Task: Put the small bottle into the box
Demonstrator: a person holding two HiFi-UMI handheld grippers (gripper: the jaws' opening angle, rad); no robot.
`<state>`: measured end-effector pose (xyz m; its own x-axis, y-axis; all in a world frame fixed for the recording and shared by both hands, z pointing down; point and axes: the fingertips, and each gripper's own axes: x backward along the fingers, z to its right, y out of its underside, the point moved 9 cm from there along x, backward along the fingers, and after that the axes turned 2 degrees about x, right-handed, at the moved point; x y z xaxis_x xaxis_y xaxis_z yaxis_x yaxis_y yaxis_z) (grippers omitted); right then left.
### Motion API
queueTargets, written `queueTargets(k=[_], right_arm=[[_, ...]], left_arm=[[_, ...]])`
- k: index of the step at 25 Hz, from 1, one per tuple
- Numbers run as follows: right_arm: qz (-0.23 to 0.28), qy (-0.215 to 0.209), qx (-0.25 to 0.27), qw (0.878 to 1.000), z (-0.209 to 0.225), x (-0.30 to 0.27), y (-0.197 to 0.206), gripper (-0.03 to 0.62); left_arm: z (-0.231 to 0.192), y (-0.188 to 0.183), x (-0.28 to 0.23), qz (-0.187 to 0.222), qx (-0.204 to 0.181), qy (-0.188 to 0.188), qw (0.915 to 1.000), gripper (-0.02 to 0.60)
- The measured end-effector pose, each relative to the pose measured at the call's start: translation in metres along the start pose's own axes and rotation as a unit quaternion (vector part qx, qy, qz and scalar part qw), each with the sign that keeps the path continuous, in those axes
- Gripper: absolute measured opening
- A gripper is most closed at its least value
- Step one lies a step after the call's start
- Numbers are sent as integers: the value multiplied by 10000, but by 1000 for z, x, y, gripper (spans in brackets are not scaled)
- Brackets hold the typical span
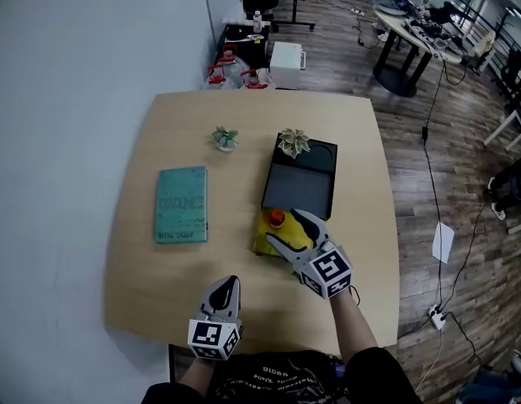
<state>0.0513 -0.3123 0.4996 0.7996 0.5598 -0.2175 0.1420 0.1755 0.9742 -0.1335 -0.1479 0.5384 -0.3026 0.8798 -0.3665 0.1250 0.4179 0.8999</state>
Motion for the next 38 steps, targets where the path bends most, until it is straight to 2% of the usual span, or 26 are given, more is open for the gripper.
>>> queueTargets(k=[11, 15, 20, 24, 26, 30, 34, 38], right_arm=[[413, 441, 437, 9972, -55, 85, -37, 331], [522, 648, 428, 9956, -76, 115, -39, 333], [500, 683, 200, 9962, -100, 146, -27, 331], [658, 875, 227, 9937, -119, 166, -11, 331], [681, 975, 42, 9929, -128, 174, 0, 331], [581, 1261, -399, 9895, -141, 188, 25, 331], [472, 1627, -447, 9845, -150, 201, 43, 331], [144, 1728, -533, 9834, -156, 209, 56, 331]], left_arm=[[32, 2, 48, 464, 26, 238, 9986, 5], [39, 5, 66, 556, 33, 337, 9979, 5], [43, 13, 79, 690, 62, 496, 9964, 5], [47, 14, 86, 757, 26, 588, 9954, 5], [49, 13, 88, 793, 11, 622, 9949, 5], [53, 17, 92, 800, -7, 674, 9945, 5], [53, 24, 95, 734, -12, 659, 9951, 5], [54, 28, 99, 671, 3, 635, 9957, 5]])
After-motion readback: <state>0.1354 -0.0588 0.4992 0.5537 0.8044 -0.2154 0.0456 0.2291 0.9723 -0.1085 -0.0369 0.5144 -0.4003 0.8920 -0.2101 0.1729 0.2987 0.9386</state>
